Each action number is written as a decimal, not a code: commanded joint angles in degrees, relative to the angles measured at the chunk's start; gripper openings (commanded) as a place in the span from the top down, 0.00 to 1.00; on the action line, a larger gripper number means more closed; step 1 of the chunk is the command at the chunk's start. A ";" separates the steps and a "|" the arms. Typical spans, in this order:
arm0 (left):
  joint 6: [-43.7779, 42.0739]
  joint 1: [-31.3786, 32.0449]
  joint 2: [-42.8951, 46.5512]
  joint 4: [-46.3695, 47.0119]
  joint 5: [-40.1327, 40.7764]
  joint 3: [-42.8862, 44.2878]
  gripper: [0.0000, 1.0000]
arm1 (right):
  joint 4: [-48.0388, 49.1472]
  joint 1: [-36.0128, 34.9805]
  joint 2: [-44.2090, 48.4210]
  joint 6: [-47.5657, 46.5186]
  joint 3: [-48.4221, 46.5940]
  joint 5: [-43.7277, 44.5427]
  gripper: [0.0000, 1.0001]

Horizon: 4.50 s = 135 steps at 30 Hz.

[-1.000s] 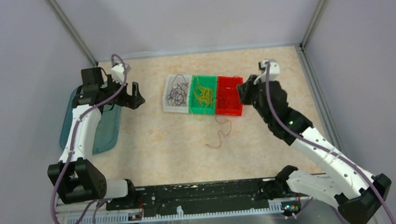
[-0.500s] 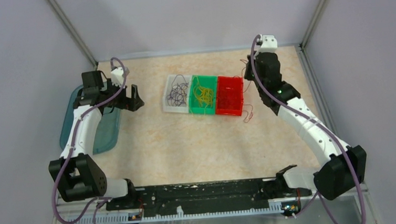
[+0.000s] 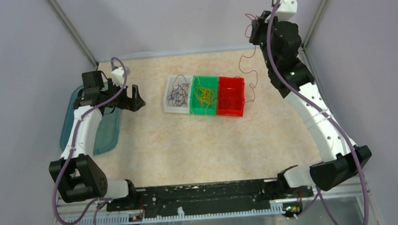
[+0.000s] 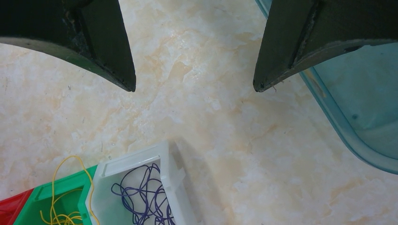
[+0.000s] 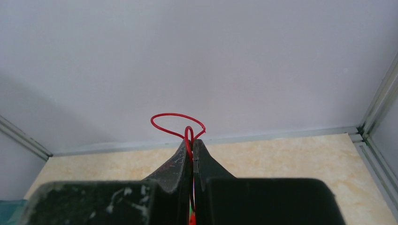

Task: Untangle the cables

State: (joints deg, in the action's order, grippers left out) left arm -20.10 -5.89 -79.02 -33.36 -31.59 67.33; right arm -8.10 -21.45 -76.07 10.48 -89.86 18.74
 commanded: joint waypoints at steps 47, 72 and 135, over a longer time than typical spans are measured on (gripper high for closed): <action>0.98 -0.38 0.84 0.36 -2.19 0.03 0.00 | 11.90 1.94 -0.26 -0.18 3.64 -3.42 1.00; 1.07 -0.49 0.89 1.14 -1.55 0.31 0.00 | 15.62 -0.56 -8.65 4.95 17.43 -7.69 1.00; 11.70 -0.53 3.71 36.86 0.20 -23.00 0.00 | 26.89 0.30 13.29 2.03 51.39 9.74 0.01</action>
State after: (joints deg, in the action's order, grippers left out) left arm -12.51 -6.15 -76.14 -5.96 -29.87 50.02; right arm 11.27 -23.03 -69.84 10.94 -47.20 19.75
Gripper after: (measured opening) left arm 0.998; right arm 0.990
